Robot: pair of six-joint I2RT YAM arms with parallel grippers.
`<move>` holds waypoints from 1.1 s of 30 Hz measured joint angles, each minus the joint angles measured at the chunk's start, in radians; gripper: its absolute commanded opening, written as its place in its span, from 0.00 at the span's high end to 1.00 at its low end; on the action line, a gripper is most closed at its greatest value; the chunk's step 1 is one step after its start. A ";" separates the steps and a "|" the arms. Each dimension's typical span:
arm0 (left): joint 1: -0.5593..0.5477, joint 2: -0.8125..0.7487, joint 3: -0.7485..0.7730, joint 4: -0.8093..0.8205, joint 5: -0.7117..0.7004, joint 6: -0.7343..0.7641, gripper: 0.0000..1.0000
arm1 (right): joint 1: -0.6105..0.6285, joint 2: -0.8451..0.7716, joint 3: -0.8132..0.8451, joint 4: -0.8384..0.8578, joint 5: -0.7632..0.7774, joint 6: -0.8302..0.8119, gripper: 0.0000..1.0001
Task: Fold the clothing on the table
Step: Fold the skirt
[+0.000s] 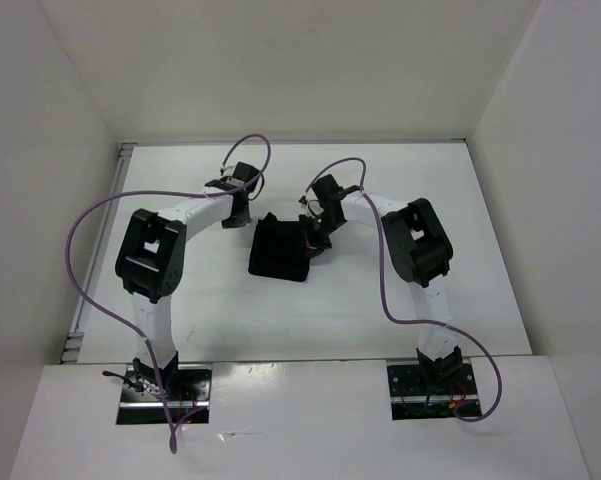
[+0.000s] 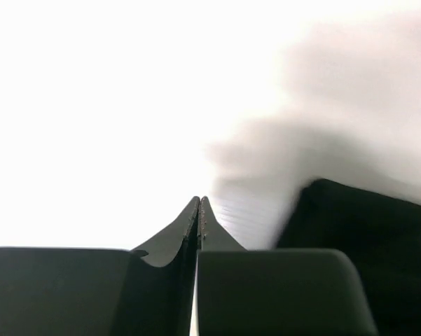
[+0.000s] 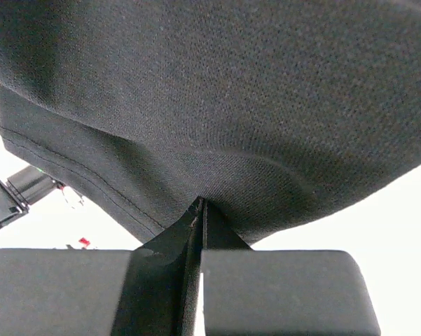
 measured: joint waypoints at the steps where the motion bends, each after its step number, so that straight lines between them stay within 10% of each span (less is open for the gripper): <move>1: 0.015 -0.001 0.002 -0.004 -0.004 -0.002 1.00 | 0.000 0.000 0.000 0.000 0.000 -0.002 1.00; 14: -0.008 -0.228 0.051 0.002 0.523 0.058 0.87 | -0.002 0.000 0.000 0.000 -0.001 -0.004 1.00; 33: -0.019 0.106 0.057 0.040 0.806 0.081 1.00 | -0.011 0.000 0.000 0.000 -0.010 -0.011 1.00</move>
